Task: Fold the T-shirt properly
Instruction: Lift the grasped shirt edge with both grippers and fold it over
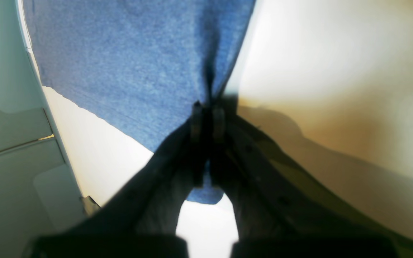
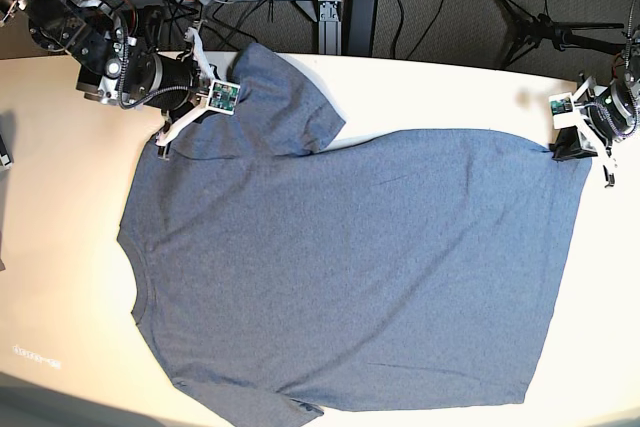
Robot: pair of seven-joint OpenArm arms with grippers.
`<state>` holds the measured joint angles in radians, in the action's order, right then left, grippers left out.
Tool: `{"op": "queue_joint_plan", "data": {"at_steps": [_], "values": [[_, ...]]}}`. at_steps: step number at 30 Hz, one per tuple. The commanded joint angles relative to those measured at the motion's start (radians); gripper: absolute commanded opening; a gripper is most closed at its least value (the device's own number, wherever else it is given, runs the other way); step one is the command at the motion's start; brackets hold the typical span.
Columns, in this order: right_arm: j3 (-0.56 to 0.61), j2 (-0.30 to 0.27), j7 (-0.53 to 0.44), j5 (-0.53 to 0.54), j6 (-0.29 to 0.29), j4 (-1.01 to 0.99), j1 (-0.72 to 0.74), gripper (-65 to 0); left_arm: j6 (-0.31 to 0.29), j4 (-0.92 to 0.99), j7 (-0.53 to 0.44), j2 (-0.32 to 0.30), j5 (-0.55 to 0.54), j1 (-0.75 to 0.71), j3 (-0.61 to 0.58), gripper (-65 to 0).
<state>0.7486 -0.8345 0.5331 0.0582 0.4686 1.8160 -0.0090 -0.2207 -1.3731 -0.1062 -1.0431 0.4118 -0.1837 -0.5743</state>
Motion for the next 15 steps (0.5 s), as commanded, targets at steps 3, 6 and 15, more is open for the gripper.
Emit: {"op": "queue_joint_plan", "data": {"at_steps": [3, 6, 15], "values": [[-0.018, -0.019, 0.016, 0.014, 0.026, 0.032, -0.003, -65.0, -0.064, -0.035, -0.006, -0.021, 0.007, -0.002, 0.021, -65.0], [-0.044, -0.022, 0.025, 0.03, 0.026, 0.05, -0.003, -65.0, -0.064, -0.049, -0.007, -0.021, 0.002, -0.002, 0.073, -65.0], [-0.162, -0.038, 0.025, 0.119, 0.071, 0.071, 0.009, -65.0, -0.185, -0.079, -0.062, -0.021, -0.086, -0.002, 0.195, -65.0]]}}
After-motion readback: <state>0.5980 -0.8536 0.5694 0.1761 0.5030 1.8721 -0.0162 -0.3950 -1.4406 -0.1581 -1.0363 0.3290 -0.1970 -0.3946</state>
